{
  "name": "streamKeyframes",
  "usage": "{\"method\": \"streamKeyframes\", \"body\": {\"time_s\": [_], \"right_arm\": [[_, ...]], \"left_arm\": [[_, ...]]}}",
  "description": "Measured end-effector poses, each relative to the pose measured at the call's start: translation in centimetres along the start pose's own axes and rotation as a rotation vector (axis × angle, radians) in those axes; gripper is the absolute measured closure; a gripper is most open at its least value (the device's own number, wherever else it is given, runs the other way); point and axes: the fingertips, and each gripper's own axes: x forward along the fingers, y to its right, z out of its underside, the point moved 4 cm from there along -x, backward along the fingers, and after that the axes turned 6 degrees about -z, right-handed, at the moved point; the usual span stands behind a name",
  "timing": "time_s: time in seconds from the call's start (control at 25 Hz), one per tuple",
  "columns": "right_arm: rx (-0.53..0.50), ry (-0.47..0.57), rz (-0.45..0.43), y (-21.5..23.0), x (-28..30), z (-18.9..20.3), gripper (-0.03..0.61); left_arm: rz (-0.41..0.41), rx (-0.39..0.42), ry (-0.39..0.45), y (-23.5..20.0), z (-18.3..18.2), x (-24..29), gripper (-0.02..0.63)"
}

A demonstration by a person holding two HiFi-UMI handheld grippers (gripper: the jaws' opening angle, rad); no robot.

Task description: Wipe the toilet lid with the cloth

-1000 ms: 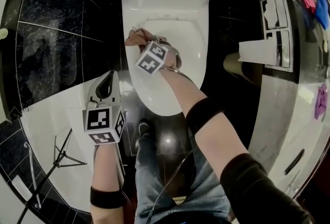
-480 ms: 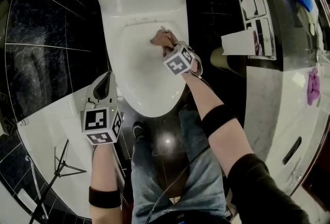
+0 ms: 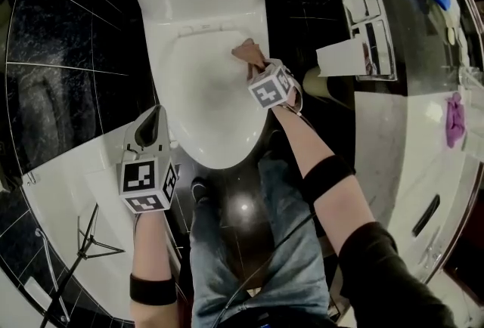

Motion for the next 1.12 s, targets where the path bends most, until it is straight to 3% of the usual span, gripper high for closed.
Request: {"method": "streamKeyframes", "body": {"time_s": [0.08,0.28,0.44,0.56,0.8,1.12], "right_arm": [[-0.093,0.043,-0.039,-3.9,-0.4,-2.4,0.506],[-0.25,0.121,-0.248,-17.9,1.0,-7.3,0.505],[-0.346,0.099,-0.345,-26.2,3.3,-9.9,0.503],[-0.389,0.015,-0.368,-29.0,5.5,-9.5,0.503],[-0.41,-0.006,-0.341,-28.1,5.9,-7.5,0.505],[-0.161,-0.055,-0.21,-15.4,2.4,1.7,0.505]], "left_arm": [[-0.012,-0.007,0.0,-0.5,0.1,-0.6,0.612],[-0.041,-0.013,0.011,-1.8,0.0,-2.3,0.612],[-0.073,-0.017,0.021,-3.4,0.6,-3.6,0.612],[-0.095,-0.025,0.019,-4.8,1.4,-4.3,0.612],[-0.102,-0.03,-0.001,-6.1,2.9,-5.1,0.612],[-0.041,-0.029,-0.007,-3.0,2.4,-5.1,0.612]]}}
